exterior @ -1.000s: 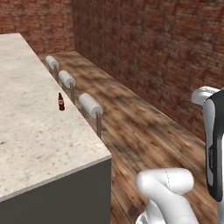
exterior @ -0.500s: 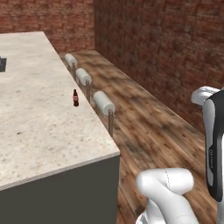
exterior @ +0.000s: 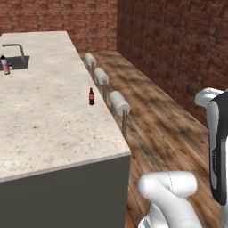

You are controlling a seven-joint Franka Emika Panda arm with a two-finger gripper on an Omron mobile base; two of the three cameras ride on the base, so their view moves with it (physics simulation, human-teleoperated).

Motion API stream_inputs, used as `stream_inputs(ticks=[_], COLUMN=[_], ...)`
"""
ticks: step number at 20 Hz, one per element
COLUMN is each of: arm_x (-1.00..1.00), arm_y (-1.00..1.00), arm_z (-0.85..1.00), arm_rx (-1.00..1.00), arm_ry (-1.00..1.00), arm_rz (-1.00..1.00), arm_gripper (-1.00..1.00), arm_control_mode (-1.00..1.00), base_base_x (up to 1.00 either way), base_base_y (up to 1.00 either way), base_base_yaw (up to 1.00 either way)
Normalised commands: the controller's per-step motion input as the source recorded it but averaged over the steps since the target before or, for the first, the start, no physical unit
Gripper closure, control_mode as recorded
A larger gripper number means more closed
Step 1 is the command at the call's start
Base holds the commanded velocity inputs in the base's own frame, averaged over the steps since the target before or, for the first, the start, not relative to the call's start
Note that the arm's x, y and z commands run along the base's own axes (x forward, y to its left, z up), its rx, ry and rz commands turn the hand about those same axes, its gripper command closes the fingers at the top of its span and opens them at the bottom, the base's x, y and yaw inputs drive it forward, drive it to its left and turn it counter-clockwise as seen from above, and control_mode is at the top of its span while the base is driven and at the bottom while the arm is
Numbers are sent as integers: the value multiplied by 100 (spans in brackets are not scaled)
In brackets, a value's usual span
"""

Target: Place the large bottle from the dining counter next to the other large bottle outside the sink, and place the small bottle from the dining counter next to the other small bottle inside the sink.

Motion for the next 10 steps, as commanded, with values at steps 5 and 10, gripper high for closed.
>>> stream_inputs(ticks=[5,10], arm_x=[0,0], arm_y=[0,0], arm_z=[0,0], arm_rx=[0,0], arm_ry=[0,0], arm_rz=[0,0], arm_gripper=[-100,-100], arm_control_mode=[100,100], base_base_x=[-11,-1], base_base_y=[0,-8], base_base_yaw=[25,23])
